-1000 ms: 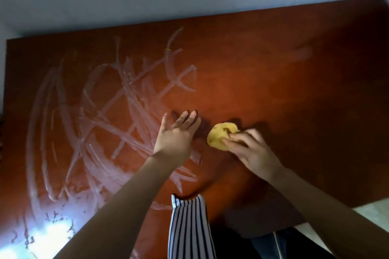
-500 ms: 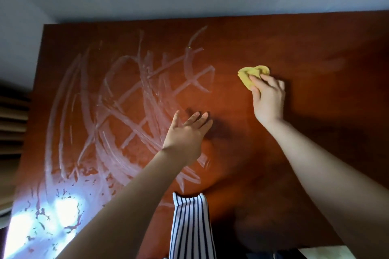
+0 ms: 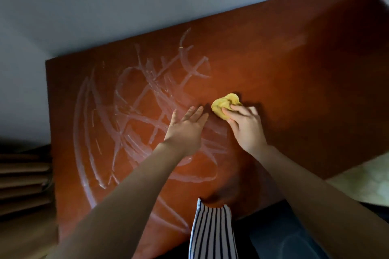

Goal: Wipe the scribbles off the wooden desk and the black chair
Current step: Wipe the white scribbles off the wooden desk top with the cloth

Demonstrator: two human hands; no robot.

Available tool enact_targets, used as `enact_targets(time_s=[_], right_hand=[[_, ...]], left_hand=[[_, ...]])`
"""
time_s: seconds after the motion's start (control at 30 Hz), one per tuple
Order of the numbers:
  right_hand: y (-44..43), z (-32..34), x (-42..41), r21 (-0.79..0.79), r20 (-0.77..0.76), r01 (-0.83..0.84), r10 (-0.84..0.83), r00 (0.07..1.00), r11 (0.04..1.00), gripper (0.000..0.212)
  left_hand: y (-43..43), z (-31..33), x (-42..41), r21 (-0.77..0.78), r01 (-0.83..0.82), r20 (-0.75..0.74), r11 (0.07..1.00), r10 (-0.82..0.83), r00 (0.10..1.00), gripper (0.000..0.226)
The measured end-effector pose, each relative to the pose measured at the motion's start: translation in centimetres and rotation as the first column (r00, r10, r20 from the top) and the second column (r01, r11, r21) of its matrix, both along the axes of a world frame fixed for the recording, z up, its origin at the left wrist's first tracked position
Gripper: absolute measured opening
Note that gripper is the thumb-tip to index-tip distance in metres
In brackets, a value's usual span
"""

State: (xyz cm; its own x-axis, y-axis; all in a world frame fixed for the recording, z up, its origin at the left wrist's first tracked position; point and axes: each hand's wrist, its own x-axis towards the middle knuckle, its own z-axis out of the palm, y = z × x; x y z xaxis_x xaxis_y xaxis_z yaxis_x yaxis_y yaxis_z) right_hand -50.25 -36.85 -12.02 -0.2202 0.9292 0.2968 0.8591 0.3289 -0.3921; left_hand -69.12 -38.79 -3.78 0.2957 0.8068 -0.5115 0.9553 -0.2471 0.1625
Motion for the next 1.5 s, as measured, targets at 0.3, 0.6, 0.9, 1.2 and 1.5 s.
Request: enact_targets(time_s=[0.3, 0.6, 0.9, 1.2, 1.5], right_hand=[[-13.1, 0.0, -3.9, -0.045, 0.035, 0.021, -0.02, 0.999, 0.999, 0.033], [-18.7, -1.2, 2.4, -0.024, 0.035, 0.031, -0.03, 0.999, 0.999, 0.033], [-12.0, -0.4, 11.5, -0.083, 0.078, 0.4, -0.395, 0.916, 0.913, 0.035], [-3.7, 0.5, 9.7, -0.284, 0.063, 0.72, -0.737, 0.673, 0.633, 0.036], [-2.1, 1.7, 0.1, -0.345, 0.144, 0.345, -0.314, 0.939, 0.873, 0.042]], left_hand=[[-4.5, -0.9, -1.3, -0.01, 0.123, 0.049, 0.992, -0.123, 0.991, 0.065], [-3.8, -1.6, 2.1, -0.048, 0.356, -0.038, 0.933, -0.357, 0.933, 0.067], [-3.7, -2.4, 4.0, -0.039, 0.426, -0.124, 0.904, -0.428, 0.895, 0.085], [-4.6, -1.0, 4.2, 0.023, 0.352, -0.051, 0.936, -0.35, 0.935, 0.07], [-8.6, -0.2, -0.3, 0.025, 0.169, -0.08, 0.985, -0.166, 0.983, 0.068]])
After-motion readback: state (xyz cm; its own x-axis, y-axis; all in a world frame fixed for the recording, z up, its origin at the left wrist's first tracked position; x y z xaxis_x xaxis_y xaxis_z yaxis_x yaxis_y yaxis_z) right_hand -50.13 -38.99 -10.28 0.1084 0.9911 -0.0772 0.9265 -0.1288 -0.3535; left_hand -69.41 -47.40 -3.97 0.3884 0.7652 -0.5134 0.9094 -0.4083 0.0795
